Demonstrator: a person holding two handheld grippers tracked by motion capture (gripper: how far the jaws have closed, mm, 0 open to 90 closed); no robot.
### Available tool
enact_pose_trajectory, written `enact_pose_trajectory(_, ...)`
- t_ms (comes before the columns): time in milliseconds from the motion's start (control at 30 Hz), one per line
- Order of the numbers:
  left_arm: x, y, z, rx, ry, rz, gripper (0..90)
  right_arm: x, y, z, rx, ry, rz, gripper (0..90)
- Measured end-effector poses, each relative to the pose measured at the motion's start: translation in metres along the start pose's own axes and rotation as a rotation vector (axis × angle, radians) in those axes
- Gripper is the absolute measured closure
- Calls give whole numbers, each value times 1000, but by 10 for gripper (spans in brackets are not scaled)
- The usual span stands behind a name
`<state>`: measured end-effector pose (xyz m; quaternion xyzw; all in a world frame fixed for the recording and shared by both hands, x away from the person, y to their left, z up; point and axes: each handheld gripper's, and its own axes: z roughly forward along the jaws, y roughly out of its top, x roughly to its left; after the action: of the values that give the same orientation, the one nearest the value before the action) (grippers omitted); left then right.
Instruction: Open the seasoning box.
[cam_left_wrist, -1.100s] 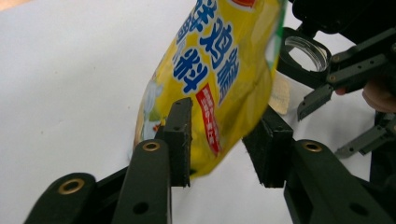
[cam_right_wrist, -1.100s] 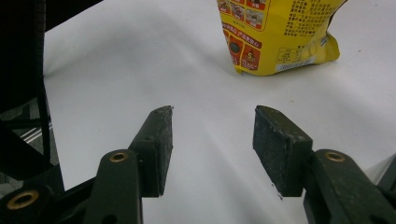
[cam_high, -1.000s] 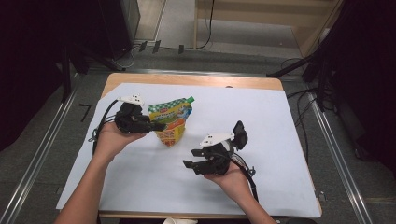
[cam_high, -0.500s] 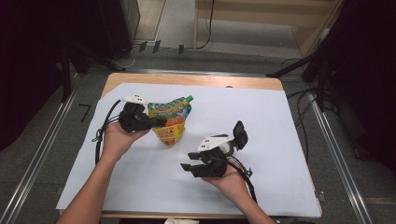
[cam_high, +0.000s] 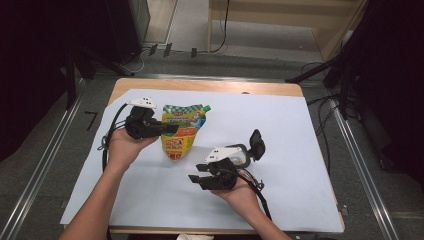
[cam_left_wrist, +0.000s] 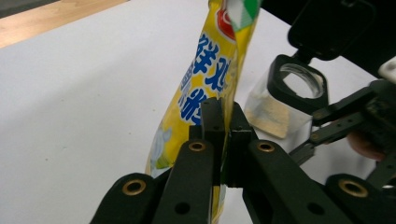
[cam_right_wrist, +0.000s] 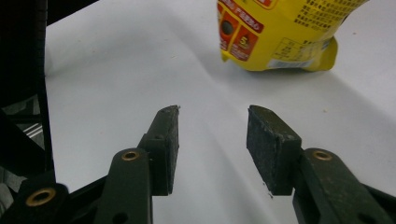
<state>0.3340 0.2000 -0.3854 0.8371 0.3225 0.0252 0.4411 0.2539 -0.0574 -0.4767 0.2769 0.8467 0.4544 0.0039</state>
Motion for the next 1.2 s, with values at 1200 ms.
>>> enact_pose_trajectory(1200,-53,18,-41,-26,-157,-13,900,-5,-6,45,-25,-87,81,657)
